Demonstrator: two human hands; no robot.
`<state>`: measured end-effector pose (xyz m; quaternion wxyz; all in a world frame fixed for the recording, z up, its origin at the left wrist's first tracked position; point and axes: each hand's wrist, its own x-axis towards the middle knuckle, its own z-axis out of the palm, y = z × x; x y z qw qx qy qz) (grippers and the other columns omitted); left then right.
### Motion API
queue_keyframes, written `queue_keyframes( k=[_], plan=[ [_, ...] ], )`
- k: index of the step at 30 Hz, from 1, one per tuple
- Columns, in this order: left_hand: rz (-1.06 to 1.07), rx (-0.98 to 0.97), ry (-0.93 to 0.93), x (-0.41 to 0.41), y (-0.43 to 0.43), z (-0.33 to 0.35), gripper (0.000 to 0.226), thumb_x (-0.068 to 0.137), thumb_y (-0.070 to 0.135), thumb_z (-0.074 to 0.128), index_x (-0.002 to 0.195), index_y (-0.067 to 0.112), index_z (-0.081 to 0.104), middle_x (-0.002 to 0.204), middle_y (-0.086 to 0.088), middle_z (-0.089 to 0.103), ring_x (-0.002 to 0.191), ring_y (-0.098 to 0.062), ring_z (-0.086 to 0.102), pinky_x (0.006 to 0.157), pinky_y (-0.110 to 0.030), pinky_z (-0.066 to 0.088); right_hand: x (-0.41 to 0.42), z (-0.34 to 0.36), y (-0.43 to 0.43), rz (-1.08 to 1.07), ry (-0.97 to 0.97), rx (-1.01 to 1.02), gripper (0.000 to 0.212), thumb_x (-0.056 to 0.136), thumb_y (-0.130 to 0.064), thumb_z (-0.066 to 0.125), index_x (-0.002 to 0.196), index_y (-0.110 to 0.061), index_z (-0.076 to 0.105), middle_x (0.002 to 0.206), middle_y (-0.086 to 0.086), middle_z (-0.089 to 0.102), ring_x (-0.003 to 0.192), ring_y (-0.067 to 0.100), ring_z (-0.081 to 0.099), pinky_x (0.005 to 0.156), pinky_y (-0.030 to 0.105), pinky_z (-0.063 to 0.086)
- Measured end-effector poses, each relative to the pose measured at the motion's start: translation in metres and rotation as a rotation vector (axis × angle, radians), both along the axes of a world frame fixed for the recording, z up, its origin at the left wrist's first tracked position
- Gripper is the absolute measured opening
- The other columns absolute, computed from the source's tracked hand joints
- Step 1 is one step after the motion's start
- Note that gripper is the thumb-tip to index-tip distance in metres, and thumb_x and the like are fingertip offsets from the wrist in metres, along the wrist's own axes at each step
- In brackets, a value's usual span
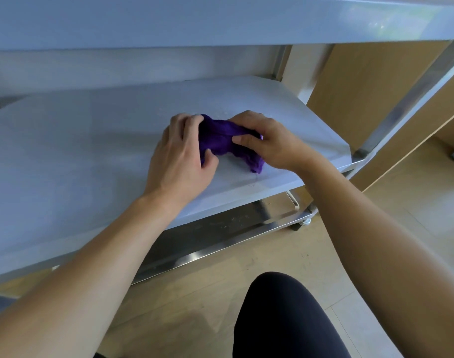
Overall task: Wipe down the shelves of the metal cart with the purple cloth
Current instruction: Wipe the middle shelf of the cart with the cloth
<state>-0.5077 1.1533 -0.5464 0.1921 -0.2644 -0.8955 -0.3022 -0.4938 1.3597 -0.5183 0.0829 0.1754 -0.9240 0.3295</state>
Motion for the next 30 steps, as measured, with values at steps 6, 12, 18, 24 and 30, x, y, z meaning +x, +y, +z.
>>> queue_keyframes(
  k=[6, 12, 18, 24, 30],
  plan=[
    [-0.091, -0.141, -0.197, -0.009, -0.014, 0.0, 0.065, 0.085, 0.025, 0.056, 0.146, 0.019, 0.034, 0.145, -0.001, 0.043, 0.126, -0.024, 0.046, 0.099, -0.039, 0.044, -0.006, -0.008, -0.003, -0.044, -0.162, 0.107, 0.04, 0.098, -0.015, 0.055, 0.138, -0.02, 0.053, 0.13, -0.006, 0.058, 0.116, 0.006, 0.051, 0.104, 0.022, 0.039],
    [-0.247, -0.154, -0.322, -0.019, -0.031, 0.003, 0.073, 0.079, 0.022, 0.068, 0.145, 0.021, 0.037, 0.144, 0.004, 0.043, 0.125, -0.016, 0.046, 0.102, -0.028, 0.04, -0.001, -0.011, 0.006, -0.069, -0.138, 0.068, 0.045, 0.084, -0.036, 0.074, 0.125, -0.024, 0.059, 0.119, -0.01, 0.06, 0.11, 0.007, 0.056, 0.1, 0.028, 0.046],
    [-0.175, 0.019, -0.151, -0.023, -0.032, 0.006, 0.024, 0.095, 0.017, 0.058, 0.117, 0.014, 0.069, 0.116, -0.002, 0.069, 0.104, -0.022, 0.063, 0.092, -0.032, 0.048, -0.008, -0.018, 0.003, -0.097, -0.012, 0.125, 0.033, 0.093, -0.022, 0.064, 0.127, -0.019, 0.062, 0.116, -0.009, 0.064, 0.104, 0.008, 0.058, 0.097, 0.023, 0.046],
    [-0.153, -0.018, -0.218, -0.023, -0.032, 0.006, 0.032, 0.086, 0.035, 0.068, 0.112, 0.018, 0.066, 0.103, 0.0, 0.067, 0.092, -0.021, 0.061, 0.084, -0.038, 0.05, -0.009, -0.019, -0.005, -0.122, 0.058, 0.152, 0.028, 0.1, -0.015, 0.05, 0.124, -0.013, 0.064, 0.115, -0.002, 0.069, 0.102, 0.012, 0.061, 0.09, 0.016, 0.044],
    [-0.149, 0.026, -0.378, -0.021, -0.028, 0.008, 0.05, 0.085, 0.018, 0.057, 0.134, 0.018, 0.054, 0.126, 0.002, 0.06, 0.11, -0.018, 0.057, 0.096, -0.03, 0.046, -0.006, -0.014, -0.006, -0.14, -0.055, 0.101, 0.033, 0.092, -0.016, 0.05, 0.123, -0.016, 0.063, 0.118, -0.004, 0.064, 0.105, 0.006, 0.053, 0.091, 0.008, 0.038]
  ],
)
